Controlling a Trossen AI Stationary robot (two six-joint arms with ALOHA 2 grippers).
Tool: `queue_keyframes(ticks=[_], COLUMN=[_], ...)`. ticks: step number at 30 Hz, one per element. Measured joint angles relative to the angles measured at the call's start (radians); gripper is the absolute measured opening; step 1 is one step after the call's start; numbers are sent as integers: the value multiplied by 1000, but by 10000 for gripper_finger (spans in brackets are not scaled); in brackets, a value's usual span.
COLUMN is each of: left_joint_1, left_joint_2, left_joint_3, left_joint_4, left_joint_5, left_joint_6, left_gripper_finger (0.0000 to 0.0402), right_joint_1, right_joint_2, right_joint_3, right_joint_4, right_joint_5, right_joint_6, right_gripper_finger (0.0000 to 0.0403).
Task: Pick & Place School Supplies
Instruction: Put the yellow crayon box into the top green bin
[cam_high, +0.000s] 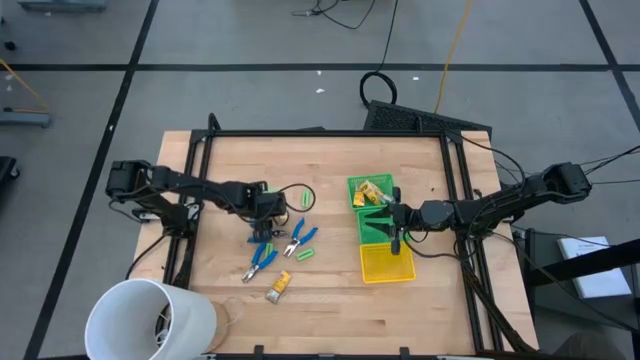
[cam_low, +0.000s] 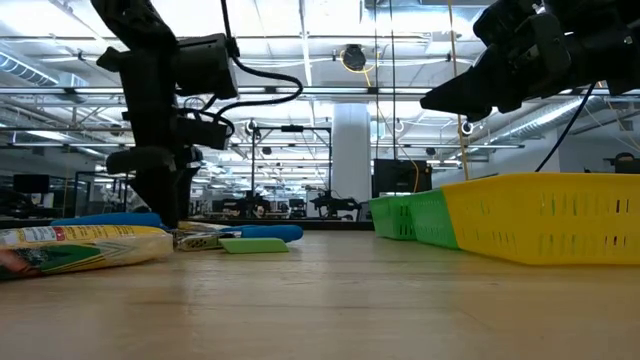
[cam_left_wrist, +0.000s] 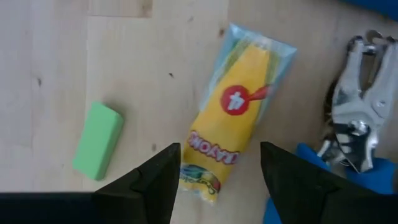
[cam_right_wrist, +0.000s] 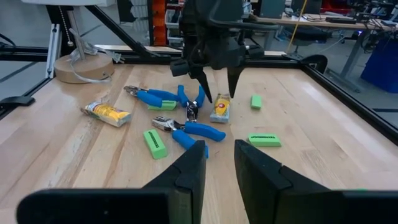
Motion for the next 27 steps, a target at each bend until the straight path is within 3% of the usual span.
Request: queue_keyframes(ticks=[5, 12, 16, 20, 27], left_joint_1=[35, 71, 80, 93, 90], left_joint_2=[0, 0, 1, -5, -4], left_joint_3=[0, -1, -43, -106, -127], left_joint_4=[-2, -62, -9, 88, 141], left_joint_5=[33, 78, 90, 139, 113], left_joint_6=[-2, 3, 53, 56, 22], left_gripper_finger=[223, 223, 223, 223, 223], right_joint_1=[0, 1, 1, 1, 1], right_joint_2=[0, 0, 0, 0, 0], right_joint_3=[0, 0, 0, 0, 0], right_joint_4=[0, 0, 0, 0, 0], right_joint_5=[0, 0, 0, -1, -1], right_joint_6=[-2, 21, 27, 42, 47], right_gripper_finger=[89, 143, 165, 171, 163])
